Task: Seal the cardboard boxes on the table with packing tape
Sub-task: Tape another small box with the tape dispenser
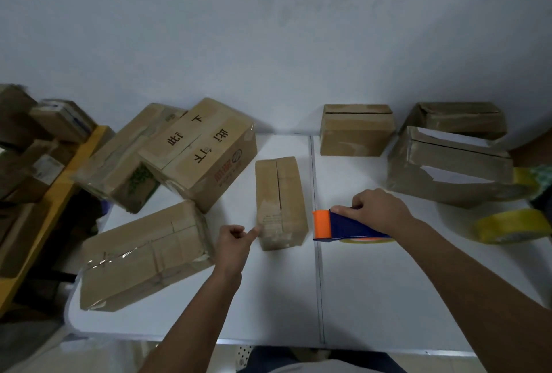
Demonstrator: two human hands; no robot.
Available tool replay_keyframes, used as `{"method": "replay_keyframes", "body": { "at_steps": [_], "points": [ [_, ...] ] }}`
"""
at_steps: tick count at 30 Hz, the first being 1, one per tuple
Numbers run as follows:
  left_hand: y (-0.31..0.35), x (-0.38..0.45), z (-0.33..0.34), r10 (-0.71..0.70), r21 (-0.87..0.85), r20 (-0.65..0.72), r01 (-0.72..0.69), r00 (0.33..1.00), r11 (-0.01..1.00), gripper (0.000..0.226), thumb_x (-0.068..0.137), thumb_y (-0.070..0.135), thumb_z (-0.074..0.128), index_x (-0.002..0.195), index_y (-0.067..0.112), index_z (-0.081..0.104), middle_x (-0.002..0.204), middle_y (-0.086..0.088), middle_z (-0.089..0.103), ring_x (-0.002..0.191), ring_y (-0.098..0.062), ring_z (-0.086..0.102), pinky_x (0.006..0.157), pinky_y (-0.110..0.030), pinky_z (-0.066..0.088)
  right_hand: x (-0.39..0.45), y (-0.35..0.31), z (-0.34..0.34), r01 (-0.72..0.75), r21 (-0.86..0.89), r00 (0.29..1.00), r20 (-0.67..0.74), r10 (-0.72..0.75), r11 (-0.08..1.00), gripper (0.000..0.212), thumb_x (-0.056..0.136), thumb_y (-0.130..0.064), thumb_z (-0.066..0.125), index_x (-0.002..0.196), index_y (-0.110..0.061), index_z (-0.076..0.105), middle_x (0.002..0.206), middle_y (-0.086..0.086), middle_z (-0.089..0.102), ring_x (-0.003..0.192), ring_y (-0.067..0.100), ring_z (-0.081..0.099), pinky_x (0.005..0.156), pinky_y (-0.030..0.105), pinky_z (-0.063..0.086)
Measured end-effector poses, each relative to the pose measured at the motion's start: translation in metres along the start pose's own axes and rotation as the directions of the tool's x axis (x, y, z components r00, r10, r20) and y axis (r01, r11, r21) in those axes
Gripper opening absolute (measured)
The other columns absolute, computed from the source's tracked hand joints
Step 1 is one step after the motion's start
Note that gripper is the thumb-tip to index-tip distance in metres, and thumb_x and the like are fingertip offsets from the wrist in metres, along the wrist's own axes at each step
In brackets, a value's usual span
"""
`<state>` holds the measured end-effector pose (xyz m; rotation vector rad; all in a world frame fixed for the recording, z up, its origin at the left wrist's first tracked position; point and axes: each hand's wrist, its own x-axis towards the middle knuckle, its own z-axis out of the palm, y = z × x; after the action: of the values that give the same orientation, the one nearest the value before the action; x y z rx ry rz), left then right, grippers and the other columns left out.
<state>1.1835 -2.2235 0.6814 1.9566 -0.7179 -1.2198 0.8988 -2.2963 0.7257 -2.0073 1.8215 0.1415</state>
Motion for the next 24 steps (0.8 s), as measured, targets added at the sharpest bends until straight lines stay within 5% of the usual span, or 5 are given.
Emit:
{"method": "replay_keyframes", "body": {
  "at_steps": [13, 24],
  "points": [
    [-0.007, 0.011, 0.009, -0.027, 0.04, -0.019, 0.028, 0.999, 0.999, 0.043, 0.084, 0.03, 0.079, 0.107, 0.01, 0.049, 0.09, -0.005, 0.051, 0.074, -0.015, 0.05, 0.061, -0.024, 0.042, 0.022, 0.003, 0.024, -0.032, -0.017, 0.999, 0.021, 0.032, 0.999, 0.068, 0.081, -0.081, 0.039, 0.08, -0.02, 0.069, 0.075, -0.001, 0.065, 0.07, 0.014, 0.062, 0.066, 0.028, 0.048],
    [-0.016, 0.022, -0.002, -0.087, -0.023, 0.136, 0.091, 0.987, 0.996, 0.038, 0.091, 0.038, 0.069, 0.111, 0.01, 0.054, 0.107, -0.006, 0.057, 0.096, -0.019, 0.056, 0.087, -0.033, 0.045, 0.026, 0.005, 0.027, -0.036, 0.018, 0.995, 0.089, 0.034, 0.999, 0.058, 0.084, -0.076, 0.042, 0.076, -0.023, 0.064, 0.071, -0.005, 0.062, 0.071, 0.014, 0.062, 0.065, 0.026, 0.045]
  ]
}}
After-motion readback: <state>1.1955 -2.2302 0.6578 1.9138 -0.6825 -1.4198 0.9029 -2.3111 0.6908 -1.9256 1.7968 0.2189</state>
